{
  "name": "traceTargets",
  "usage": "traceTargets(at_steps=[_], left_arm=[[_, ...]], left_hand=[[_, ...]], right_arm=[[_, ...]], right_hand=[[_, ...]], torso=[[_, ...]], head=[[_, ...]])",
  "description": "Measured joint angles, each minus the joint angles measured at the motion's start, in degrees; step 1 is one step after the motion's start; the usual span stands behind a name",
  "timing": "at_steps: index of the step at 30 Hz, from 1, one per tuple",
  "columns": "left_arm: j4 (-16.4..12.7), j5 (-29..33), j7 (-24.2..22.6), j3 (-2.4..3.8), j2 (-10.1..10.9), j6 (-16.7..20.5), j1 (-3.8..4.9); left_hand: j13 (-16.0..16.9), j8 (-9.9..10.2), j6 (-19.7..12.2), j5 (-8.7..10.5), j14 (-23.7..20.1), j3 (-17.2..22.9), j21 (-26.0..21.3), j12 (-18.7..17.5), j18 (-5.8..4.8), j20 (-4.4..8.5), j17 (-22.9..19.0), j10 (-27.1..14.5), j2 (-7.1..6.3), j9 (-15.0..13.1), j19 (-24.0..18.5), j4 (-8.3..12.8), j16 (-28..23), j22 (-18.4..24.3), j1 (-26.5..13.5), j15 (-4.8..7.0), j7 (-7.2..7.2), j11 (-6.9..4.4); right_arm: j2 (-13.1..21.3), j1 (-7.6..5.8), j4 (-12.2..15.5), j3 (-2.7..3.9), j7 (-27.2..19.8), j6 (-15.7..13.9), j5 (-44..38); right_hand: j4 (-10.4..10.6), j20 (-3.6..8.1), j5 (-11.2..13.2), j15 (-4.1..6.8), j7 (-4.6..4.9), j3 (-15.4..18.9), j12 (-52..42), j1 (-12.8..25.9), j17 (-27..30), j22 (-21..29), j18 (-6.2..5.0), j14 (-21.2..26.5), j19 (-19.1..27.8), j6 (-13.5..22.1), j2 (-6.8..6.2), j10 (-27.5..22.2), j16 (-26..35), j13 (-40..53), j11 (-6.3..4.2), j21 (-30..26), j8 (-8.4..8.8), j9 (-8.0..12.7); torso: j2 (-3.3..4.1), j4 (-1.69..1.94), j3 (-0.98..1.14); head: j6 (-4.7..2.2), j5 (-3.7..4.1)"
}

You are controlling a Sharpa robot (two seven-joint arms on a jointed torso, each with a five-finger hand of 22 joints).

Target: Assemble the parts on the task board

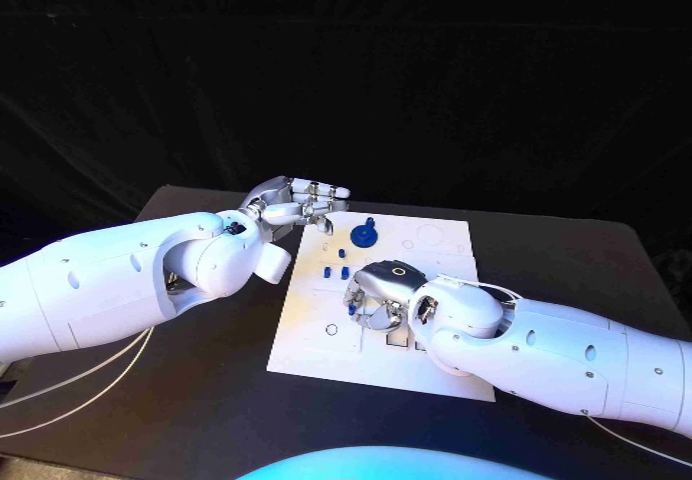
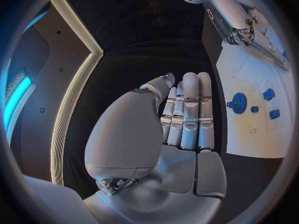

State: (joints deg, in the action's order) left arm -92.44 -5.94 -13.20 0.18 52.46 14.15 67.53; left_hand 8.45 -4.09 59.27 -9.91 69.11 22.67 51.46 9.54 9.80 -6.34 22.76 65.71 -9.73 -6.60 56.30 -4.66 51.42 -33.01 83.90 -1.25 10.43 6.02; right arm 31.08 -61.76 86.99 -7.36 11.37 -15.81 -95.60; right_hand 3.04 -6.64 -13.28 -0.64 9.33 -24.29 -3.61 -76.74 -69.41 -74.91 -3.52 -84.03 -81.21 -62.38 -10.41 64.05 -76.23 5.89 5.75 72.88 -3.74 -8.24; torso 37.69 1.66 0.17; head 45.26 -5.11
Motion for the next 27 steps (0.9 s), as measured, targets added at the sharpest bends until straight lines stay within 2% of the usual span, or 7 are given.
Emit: traceTargets(at_steps=[3,11,14,19,22,25,27], left_arm=[[0.0,0.0,0.0,0.0,0.0,0.0,0.0],[0.1,0.0,0.1,0.0,0.2,0.0,0.0],[0.1,0.0,0.1,0.0,0.2,0.0,0.0],[0.2,0.0,0.1,0.0,0.3,0.0,0.0],[0.2,0.0,0.1,0.0,0.3,0.0,0.0],[0.2,0.0,0.1,-0.01,0.3,0.0,-0.01],[0.2,0.0,0.1,-0.01,0.3,0.0,-0.01]], left_hand=[[0.0,0.0,0.0,0.0,0.0,0.0,0.0,0.0,0.0,0.0,0.0,0.0,0.0,0.0,0.0,0.0,0.0,0.0,0.0,0.0,0.0,0.0],[0.0,0.0,0.0,0.0,0.0,0.0,0.0,0.0,0.0,0.0,-0.1,0.0,0.0,0.0,0.0,0.0,0.0,0.0,0.0,0.0,0.0,0.0],[0.0,0.0,0.0,0.0,0.0,0.0,0.0,0.0,0.0,0.0,-0.1,0.0,0.0,0.0,0.0,0.0,0.0,0.0,0.0,0.0,0.0,0.0],[0.0,0.0,0.0,0.0,0.0,0.0,0.0,0.0,0.0,0.0,-0.1,0.0,0.0,0.0,0.0,0.0,0.0,0.0,0.0,0.0,0.0,0.0],[0.0,0.0,0.0,0.0,0.0,0.0,0.0,0.0,0.0,0.0,-0.1,0.0,0.0,0.0,0.0,0.0,0.0,0.0,0.0,0.0,0.0,0.0],[0.0,0.0,0.0,0.0,0.0,0.0,0.0,0.0,0.0,0.0,-0.1,0.0,0.0,0.0,0.0,0.0,0.0,0.0,0.0,0.0,0.0,0.0],[0.0,0.0,0.0,0.0,0.0,0.0,0.0,0.0,0.0,0.0,0.0,0.0,0.0,0.0,0.0,0.0,0.0,0.0,0.0,0.0,0.0,0.0]], right_arm=[[0.4,0.04,0.2,-0.06,0.0,-0.5,-0.1],[3.7,-0.2,3.2,-0.01,0.1,-2.5,-0.1],[6.0,-1.01,5.4,0.31,0.1,-3.3,-0.1],[10.4,-3.3,7.8,0.85,0.2,-4.0,0.7],[12.5,-4.33,8.1,0.99,0.3,-3.9,1.3],[14.2,-5.06,7.6,1.07,0.5,-3.5,1.7],[14.8,-5.3,7.0,1.08,0.7,-3.0,1.8]], right_hand=[[-0.1,-0.34,0.0,-0.3,0.16,0.9,0.0,0.0,2.2,0.0,0.01,0.1,1.2,0.7,0.0,-2.0,1.6,-0.5,0.49,-2.1,0.0,0.3],[-0.2,-0.4,0.0,-0.3,0.0,1.3,-0.6,0.0,2.6,0.0,0.01,0.1,1.2,0.9,0.0,-2.2,1.6,-0.3,0.29,-2.3,0.0,0.3],[-0.3,-0.39,0.0,-0.29,0.0,1.4,-1.1,0.0,2.6,0.0,0.0,0.1,1.2,0.9,0.0,-2.2,1.6,-0.3,0.29,-2.3,0.0,0.3],[-0.2,-0.4,-0.2,-0.3,-0.2,1.9,-1.6,0.0,2.4,0.0,0.0,0.1,1.2,1.1,0.0,-2.2,1.6,-0.2,0.29,-2.0,0.0,0.5],[-0.1,-0.4,-0.3,-0.29,-0.75,2.6,-1.7,0.2,2.5,0.0,0.01,0.1,1.2,1.7,-0.18,-2.3,1.6,-0.2,0.26,-2.0,0.0,0.6],[0.0,-0.4,-1.3,-0.29,-1.36,4.2,-2.1,0.4,3.1,0.0,0.0,0.1,1.2,2.3,-0.38,-3.1,1.6,-0.4,-0.27,-2.4,0.0,0.8],[0.2,-0.15,-1.5,-0.29,-1.87,5.7,-2.3,0.4,3.9,0.0,0.01,0.1,1.5,2.8,-0.38,-4.0,2.1,-0.5,-0.02,-3.2,0.0,1.0]], torso=[[-0.01,0.01,0.0],[-0.03,-0.03,0.01],[-0.05,-0.05,-0.01],[-0.07,-0.08,-0.01],[-0.09,-0.09,-0.03],[-0.13,-0.09,-0.04],[-0.15,-0.09,-0.04]], head=[[-0.08,0.0],[-0.43,0.23],[-0.64,0.45],[-1.1,0.98],[-1.43,1.53],[-1.67,2.04],[-1.79,2.22]])
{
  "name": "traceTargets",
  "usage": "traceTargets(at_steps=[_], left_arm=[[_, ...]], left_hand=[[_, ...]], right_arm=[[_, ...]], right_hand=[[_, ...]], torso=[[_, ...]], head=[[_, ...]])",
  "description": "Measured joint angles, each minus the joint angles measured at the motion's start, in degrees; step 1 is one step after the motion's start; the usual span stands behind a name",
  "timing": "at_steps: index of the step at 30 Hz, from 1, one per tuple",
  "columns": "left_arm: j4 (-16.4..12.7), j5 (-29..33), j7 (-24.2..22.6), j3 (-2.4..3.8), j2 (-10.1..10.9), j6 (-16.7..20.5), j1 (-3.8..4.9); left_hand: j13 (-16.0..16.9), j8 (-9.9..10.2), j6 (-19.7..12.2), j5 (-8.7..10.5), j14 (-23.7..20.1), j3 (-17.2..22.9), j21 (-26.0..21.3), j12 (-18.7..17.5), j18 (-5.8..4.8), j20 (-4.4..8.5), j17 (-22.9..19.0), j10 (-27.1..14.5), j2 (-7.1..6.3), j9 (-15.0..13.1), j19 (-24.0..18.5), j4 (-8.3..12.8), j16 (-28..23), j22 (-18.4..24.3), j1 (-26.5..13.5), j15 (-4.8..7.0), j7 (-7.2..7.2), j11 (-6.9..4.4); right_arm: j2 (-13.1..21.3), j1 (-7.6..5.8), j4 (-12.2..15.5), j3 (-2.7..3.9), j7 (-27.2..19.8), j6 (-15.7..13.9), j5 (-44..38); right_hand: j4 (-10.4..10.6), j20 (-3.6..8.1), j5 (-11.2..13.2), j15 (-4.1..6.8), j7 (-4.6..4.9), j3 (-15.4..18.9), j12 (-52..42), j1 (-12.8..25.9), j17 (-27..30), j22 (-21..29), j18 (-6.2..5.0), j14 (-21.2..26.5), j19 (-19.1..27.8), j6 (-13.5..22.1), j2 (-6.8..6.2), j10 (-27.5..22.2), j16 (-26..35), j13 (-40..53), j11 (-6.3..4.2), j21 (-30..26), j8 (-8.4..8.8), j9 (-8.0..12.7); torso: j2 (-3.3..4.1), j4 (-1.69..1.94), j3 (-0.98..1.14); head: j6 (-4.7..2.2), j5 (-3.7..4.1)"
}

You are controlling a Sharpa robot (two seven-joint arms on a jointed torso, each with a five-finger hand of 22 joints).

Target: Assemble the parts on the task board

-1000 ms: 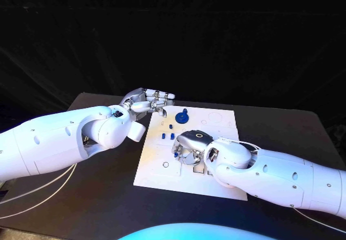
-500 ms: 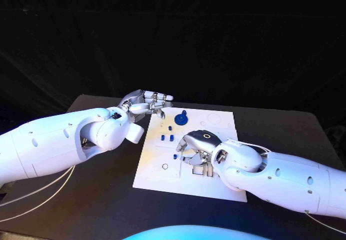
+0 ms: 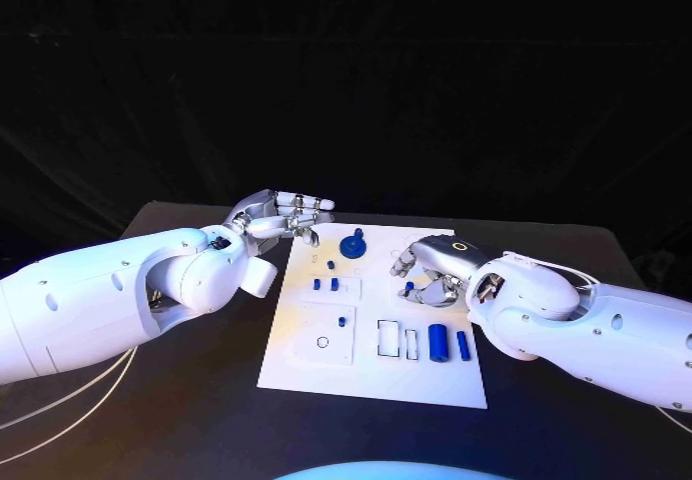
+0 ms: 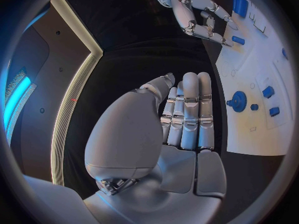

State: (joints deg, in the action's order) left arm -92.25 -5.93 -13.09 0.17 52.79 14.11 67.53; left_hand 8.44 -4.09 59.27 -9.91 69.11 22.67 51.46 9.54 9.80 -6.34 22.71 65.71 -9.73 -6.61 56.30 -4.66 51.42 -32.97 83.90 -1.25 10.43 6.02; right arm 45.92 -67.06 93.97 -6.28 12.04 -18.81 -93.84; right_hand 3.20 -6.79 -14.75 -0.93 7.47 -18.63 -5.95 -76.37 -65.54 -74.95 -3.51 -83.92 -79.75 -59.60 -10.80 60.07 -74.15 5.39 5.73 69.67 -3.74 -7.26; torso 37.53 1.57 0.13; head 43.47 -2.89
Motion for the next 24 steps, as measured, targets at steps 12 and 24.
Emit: traceTargets(at_steps=[12,24], left_arm=[[0.1,0.0,0.0,0.0,0.0,0.0,0.0],[0.1,0.0,0.0,-0.01,0.0,0.0,0.0]], left_hand=[[0.0,0.0,0.0,0.0,0.0,0.0,0.0,0.0,0.0,0.0,0.0,0.0,0.0,0.0,0.0,0.0,0.0,0.0,0.0,0.0,0.0,0.0],[0.0,0.0,0.0,0.0,0.0,0.0,0.0,0.0,0.0,0.0,0.0,0.0,0.0,0.0,0.0,0.0,0.0,0.0,0.0,0.0,0.0,0.0]], right_arm=[[0.4,-0.29,-2.6,0.0,0.6,3.6,-0.9],[-1.2,-0.16,-4.4,-0.09,0.7,5.7,-1.5]], right_hand=[[0.6,-0.25,0.0,0.0,-1.09,4.5,-1.7,-0.6,1.5,0.0,-0.9,0.0,0.4,0.5,0.61,-1.8,0.5,0.0,0.41,-1.2,0.0,0.2],[0.9,0.69,0.9,0.64,-0.38,3.6,-4.9,-3.1,-0.2,0.0,-0.91,0.0,-1.4,-2.4,3.12,1.9,-0.9,0.4,-1.18,2.2,-0.66,0.0]], torso=[[0.06,0.01,0.03],[0.1,0.07,-0.04]], head=[[-0.25,0.53],[-0.14,0.65]])
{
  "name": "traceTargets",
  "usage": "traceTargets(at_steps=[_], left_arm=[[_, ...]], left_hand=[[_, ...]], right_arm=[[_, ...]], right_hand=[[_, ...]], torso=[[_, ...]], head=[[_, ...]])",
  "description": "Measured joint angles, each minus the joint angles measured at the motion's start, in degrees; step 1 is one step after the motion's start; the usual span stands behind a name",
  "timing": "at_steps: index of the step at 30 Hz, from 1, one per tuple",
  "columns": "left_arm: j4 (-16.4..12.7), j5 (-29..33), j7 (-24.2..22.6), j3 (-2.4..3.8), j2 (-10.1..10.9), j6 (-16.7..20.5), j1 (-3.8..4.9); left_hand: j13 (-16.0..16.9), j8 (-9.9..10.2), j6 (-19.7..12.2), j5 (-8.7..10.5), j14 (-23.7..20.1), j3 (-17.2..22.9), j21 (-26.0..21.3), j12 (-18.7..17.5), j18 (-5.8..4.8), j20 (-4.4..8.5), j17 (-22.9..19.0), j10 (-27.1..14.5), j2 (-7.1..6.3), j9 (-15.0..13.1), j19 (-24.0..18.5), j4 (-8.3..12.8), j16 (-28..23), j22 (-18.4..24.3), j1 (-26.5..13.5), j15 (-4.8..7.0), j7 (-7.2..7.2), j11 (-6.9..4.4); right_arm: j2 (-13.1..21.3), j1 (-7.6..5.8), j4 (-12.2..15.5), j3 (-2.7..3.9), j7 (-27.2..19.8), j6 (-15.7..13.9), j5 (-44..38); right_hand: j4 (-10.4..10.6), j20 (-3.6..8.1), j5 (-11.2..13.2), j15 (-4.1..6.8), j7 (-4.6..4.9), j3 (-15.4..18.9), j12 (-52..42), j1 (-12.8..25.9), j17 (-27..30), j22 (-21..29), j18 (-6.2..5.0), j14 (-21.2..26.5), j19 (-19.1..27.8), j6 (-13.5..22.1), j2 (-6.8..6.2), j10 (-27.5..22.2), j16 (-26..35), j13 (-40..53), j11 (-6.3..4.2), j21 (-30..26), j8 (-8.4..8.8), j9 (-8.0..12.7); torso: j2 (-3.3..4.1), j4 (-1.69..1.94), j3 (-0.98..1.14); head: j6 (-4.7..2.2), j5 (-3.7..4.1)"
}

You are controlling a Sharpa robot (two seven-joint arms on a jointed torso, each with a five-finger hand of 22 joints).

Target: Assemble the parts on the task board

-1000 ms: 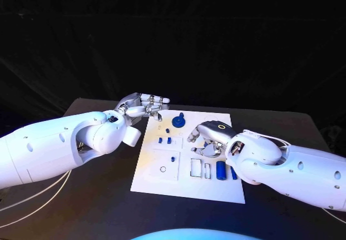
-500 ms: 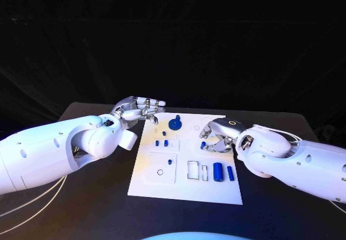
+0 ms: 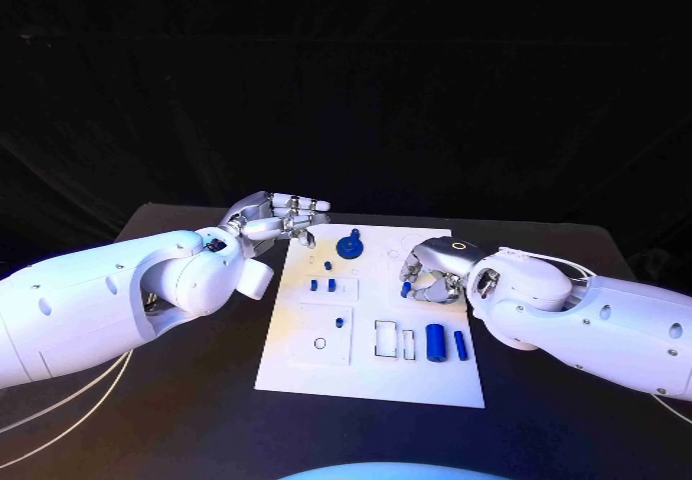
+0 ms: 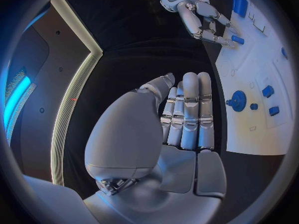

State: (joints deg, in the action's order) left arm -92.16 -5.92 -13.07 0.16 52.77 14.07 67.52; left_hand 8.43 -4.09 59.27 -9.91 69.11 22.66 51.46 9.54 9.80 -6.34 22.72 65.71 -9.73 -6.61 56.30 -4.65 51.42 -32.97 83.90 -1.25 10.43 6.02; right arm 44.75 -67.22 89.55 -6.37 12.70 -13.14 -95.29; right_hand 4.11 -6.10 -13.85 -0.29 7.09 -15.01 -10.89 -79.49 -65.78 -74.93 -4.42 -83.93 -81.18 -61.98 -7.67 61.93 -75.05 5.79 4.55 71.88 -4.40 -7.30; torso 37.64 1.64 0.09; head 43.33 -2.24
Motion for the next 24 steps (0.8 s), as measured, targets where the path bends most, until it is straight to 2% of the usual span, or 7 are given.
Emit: traceTargets(at_steps=[2,7,15,17,20,21,24], left_arm=[[0.0,0.0,0.0,0.0,0.0,0.0,0.0],[0.0,0.0,0.0,0.0,0.0,0.0,0.0],[0.0,0.3,0.0,0.0,0.1,-0.2,0.0],[0.0,0.4,0.1,0.0,0.1,-0.3,0.0],[0.1,0.5,0.1,0.0,0.1,-0.4,0.0],[0.1,0.6,0.1,0.0,0.1,-0.4,0.0],[0.1,0.7,0.2,0.0,0.1,-0.5,0.0]], left_hand=[[0.0,0.0,0.0,0.0,0.0,-0.1,0.0,0.0,0.0,0.0,0.0,0.0,0.0,0.0,0.0,0.1,-0.2,0.1,0.0,0.0,0.0,0.0],[0.0,0.0,0.0,0.0,0.0,-0.1,0.0,0.0,0.0,0.0,0.0,0.0,0.0,0.0,0.0,0.1,-0.2,0.1,0.0,0.0,0.0,0.0],[0.0,0.0,0.0,0.0,0.0,-0.1,0.0,0.0,0.0,0.0,-0.1,0.0,0.0,0.0,0.0,0.1,-0.2,0.1,0.0,0.0,0.0,0.0],[0.0,0.0,0.0,0.0,0.0,-0.1,0.0,0.0,0.0,0.0,-0.1,0.0,0.0,0.0,0.0,0.1,-0.2,0.0,0.0,0.0,0.0,0.0],[0.0,0.0,0.0,0.0,0.0,-0.1,0.0,0.0,0.0,0.0,-0.1,0.0,0.0,0.0,0.0,0.1,-0.2,0.0,0.0,0.0,0.0,0.0],[0.0,0.0,0.0,0.0,0.0,-0.1,0.0,0.0,0.0,0.0,-0.1,0.0,0.0,0.0,0.0,0.1,-0.2,0.0,0.0,0.0,0.0,0.0],[0.0,0.0,0.0,0.0,-0.1,-0.1,-0.2,0.0,0.0,0.0,-0.1,0.0,0.0,0.0,0.0,0.1,-0.2,0.0,0.0,-0.13,0.0,0.0]], right_arm=[[-0.3,0.12,-0.3,-0.02,0.0,0.2,0.0],[-0.8,0.52,-0.8,-0.05,-0.1,0.6,0.0],[-1.3,0.68,-1.3,-0.02,-0.2,0.4,0.2],[-1.4,0.7,-1.5,-0.02,-0.2,0.2,0.2],[-1.4,0.76,-1.6,-0.05,-0.2,-0.1,0.2],[-1.4,0.77,-1.6,-0.06,-0.1,-0.3,0.2],[-1.3,0.83,-1.5,-0.11,-0.1,-1.2,0.2]], right_hand=[[0.1,0.1,0.0,0.13,0.19,-0.5,-0.3,-0.1,-0.4,0.0,0.0,-0.1,-0.5,-0.6,0.12,1.1,-0.3,0.0,-0.21,0.8,-0.2,-0.1],[0.3,0.49,0.0,0.41,-0.07,-1.7,-0.3,-0.1,-0.9,0.0,0.0,0.0,-0.9,-1.6,0.12,2.8,-0.6,0.0,-0.63,1.7,-0.22,-0.1],[0.6,0.7,0.2,0.62,0.06,-2.3,-0.3,0.2,-1.0,0.0,0.0,-0.2,-1.1,-1.9,0.42,3.6,-0.8,-0.2,-0.77,2.3,-0.22,-0.2],[0.7,0.59,0.2,0.62,-0.22,-2.7,-0.3,0.1,-1.1,0.0,0.01,-0.2,-1.4,-2.2,0.45,4.2,-0.8,-0.3,-0.8,2.6,-0.22,-0.2],[0.3,0.91,1.4,0.93,-0.21,-3.9,-0.3,-0.6,-1.4,0.0,0.11,-0.1,-1.7,-3.4,1.21,5.4,-1.2,-0.3,-1.06,3.3,-0.21,-0.3],[0.2,1.13,2.3,1.15,-0.31,-4.5,-0.3,-0.8,-1.6,0.0,0.76,-0.1,-2.0,-3.9,1.44,6.2,-1.4,-0.3,-1.17,3.8,-0.27,-0.3],[-0.3,1.31,3.0,1.44,-0.64,-5.6,-0.2,-1.3,-1.9,0.0,0.94,-0.2,-2.5,-4.7,1.86,7.6,-1.6,0.3,-1.75,5.0,-0.66,-0.4]], torso=[[-0.01,0.03,0.0],[-0.01,0.0,0.0],[-0.02,-0.03,0.04],[-0.04,-0.03,0.04],[-0.04,-0.03,0.04],[-0.04,-0.03,0.04],[-0.07,-0.03,0.04]], head=[[0.04,0.0],[0.19,-0.14],[0.33,-0.26],[0.4,-0.23],[0.43,-0.2],[0.44,-0.19],[0.46,-0.18]])
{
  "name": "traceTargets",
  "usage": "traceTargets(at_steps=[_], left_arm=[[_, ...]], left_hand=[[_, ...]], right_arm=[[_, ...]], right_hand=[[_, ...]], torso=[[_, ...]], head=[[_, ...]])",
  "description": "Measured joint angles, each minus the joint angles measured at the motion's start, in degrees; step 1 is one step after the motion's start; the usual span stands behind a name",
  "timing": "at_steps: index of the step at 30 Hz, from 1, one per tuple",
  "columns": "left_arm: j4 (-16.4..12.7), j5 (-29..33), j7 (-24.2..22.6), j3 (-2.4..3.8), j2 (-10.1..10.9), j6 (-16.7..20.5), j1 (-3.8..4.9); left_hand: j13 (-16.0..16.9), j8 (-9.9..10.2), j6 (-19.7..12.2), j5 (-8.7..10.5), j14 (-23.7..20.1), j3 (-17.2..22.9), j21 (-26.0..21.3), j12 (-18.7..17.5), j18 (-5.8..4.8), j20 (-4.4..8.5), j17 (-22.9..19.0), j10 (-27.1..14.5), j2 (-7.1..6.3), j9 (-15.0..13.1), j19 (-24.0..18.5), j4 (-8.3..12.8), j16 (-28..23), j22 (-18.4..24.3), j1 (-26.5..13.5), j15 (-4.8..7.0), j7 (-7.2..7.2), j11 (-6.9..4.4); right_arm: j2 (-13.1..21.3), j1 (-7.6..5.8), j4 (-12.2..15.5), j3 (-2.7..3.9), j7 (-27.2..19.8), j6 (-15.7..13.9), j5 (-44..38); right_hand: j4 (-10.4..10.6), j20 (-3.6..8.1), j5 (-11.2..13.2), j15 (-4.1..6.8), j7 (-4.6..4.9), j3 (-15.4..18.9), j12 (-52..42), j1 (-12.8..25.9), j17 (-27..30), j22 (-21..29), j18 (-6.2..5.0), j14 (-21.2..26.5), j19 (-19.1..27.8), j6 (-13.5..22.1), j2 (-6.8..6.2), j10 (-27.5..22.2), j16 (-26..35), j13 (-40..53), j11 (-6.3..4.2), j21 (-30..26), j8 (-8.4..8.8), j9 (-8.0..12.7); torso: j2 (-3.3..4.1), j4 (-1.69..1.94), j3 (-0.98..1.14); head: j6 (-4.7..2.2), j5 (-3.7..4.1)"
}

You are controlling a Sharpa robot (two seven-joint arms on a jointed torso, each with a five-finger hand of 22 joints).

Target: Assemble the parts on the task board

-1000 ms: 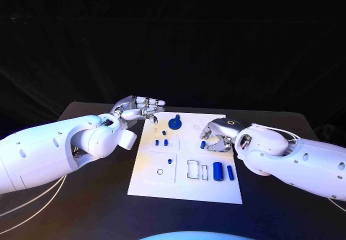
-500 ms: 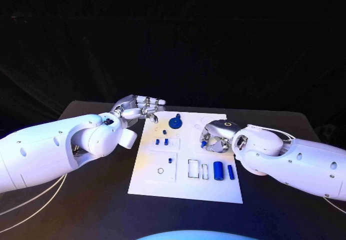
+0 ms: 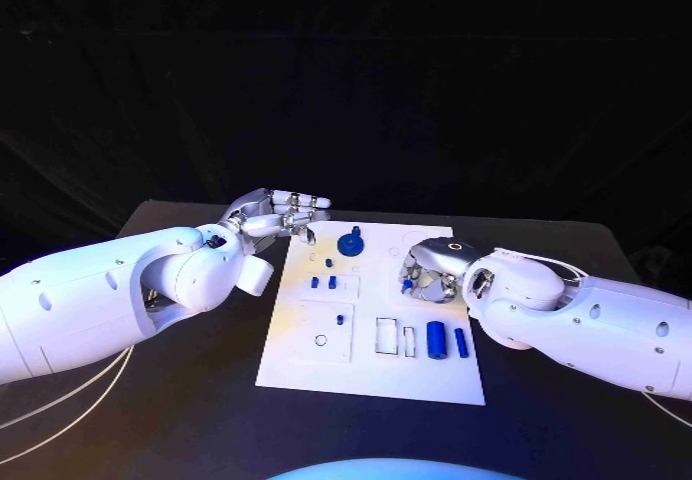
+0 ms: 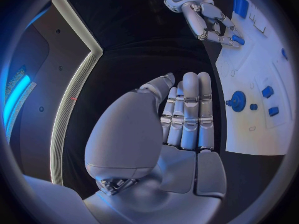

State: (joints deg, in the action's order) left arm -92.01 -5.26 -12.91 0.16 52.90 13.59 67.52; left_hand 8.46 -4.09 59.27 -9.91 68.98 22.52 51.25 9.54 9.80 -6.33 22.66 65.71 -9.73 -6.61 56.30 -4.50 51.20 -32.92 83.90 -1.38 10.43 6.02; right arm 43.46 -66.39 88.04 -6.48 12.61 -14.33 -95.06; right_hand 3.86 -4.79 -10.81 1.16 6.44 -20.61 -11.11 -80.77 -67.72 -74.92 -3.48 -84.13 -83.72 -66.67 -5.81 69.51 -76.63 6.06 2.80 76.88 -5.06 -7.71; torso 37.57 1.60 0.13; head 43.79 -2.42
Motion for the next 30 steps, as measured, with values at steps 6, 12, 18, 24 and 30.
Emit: traceTargets(at_steps=[6,12,18,24,30], left_arm=[[0.2,0.1,0.0,0.0,0.0,-0.1,0.0],[0.6,0.2,0.1,0.0,-0.1,-0.2,0.0],[0.7,0.2,0.1,-0.02,-0.3,-0.2,-0.01],[0.8,0.3,0.1,-0.04,-0.5,-0.3,-0.01],[1.0,0.3,0.1,-0.06,-0.9,-0.4,-0.02]], left_hand=[[0.0,0.0,0.0,0.0,-0.1,0.0,0.0,0.0,0.0,0.0,0.0,0.0,0.0,0.0,0.0,0.0,0.0,0.0,0.0,-0.06,0.0,0.0],[0.0,0.0,0.0,0.0,-0.1,0.0,0.0,0.0,0.01,0.0,0.0,0.0,0.0,0.0,0.0,0.0,0.0,0.0,0.0,-0.06,0.0,0.0],[0.0,0.0,0.0,0.0,-0.1,0.0,0.0,0.0,0.0,0.0,0.0,0.0,0.0,0.0,0.0,0.0,0.0,0.0,0.0,-0.06,0.0,0.0],[0.0,0.0,0.0,0.0,-0.1,0.0,0.0,0.0,0.0,0.0,0.0,0.0,0.0,0.0,0.0,0.0,0.0,0.0,0.0,-0.06,0.0,0.0],[0.0,0.0,0.0,0.0,-0.1,0.0,0.0,0.0,0.0,0.0,0.0,0.0,0.0,0.0,0.0,0.0,0.0,0.0,0.0,-0.06,0.0,0.0]], right_arm=[[1.0,0.1,1.5,-0.05,-0.2,-3.7,0.5],[2.3,-0.42,5.1,0.3,-1.0,-8.6,2.2],[2.6,-0.61,9.2,0.35,-1.7,-11.0,4.1],[0.0,0.35,11.2,0.26,-2.5,-11.5,5.7],[-4.2,2.27,11.2,0.03,-3.2,-11.3,6.2]], right_hand=[[-0.8,0.11,-0.9,0.19,0.06,-1.6,-0.1,-0.4,-0.1,0.0,-0.01,0.2,-0.1,-0.6,0.38,1.1,-0.3,0.3,-0.26,1.0,-0.29,-0.1],[-1.1,0.2,-0.9,0.19,0.0,-1.9,-0.1,-0.7,-0.3,0.0,0.0,0.2,-0.2,-0.6,0.66,1.1,-0.3,0.2,-0.25,1.1,-0.32,-0.1],[-1.3,0.2,-0.9,0.19,-0.01,-2.1,-0.1,-0.7,-0.4,0.0,0.0,0.2,-0.2,-0.6,0.66,1.6,-0.5,0.3,-0.25,1.5,-0.35,-0.1],[-1.5,0.2,-0.9,0.19,-0.01,-2.3,-0.1,-0.7,-0.4,0.0,0.0,0.2,-0.2,-0.6,0.66,1.7,-0.5,0.3,-0.15,1.5,-0.37,-0.1],[-1.7,0.2,-1.8,0.19,-0.02,-2.4,0.4,-0.7,-0.2,0.0,-0.01,0.2,-0.2,-0.6,0.65,1.8,-0.5,0.4,-0.05,1.5,-0.38,-0.1]], torso=[[-0.03,-0.01,0.01],[-0.08,-0.01,-0.01],[-0.08,0.0,-0.03],[-0.05,0.0,-0.03],[-0.04,0.0,-0.03]], head=[[-0.02,-0.02],[-0.13,-0.08],[-0.18,-0.18],[-0.02,-0.72],[0.19,-1.15]])
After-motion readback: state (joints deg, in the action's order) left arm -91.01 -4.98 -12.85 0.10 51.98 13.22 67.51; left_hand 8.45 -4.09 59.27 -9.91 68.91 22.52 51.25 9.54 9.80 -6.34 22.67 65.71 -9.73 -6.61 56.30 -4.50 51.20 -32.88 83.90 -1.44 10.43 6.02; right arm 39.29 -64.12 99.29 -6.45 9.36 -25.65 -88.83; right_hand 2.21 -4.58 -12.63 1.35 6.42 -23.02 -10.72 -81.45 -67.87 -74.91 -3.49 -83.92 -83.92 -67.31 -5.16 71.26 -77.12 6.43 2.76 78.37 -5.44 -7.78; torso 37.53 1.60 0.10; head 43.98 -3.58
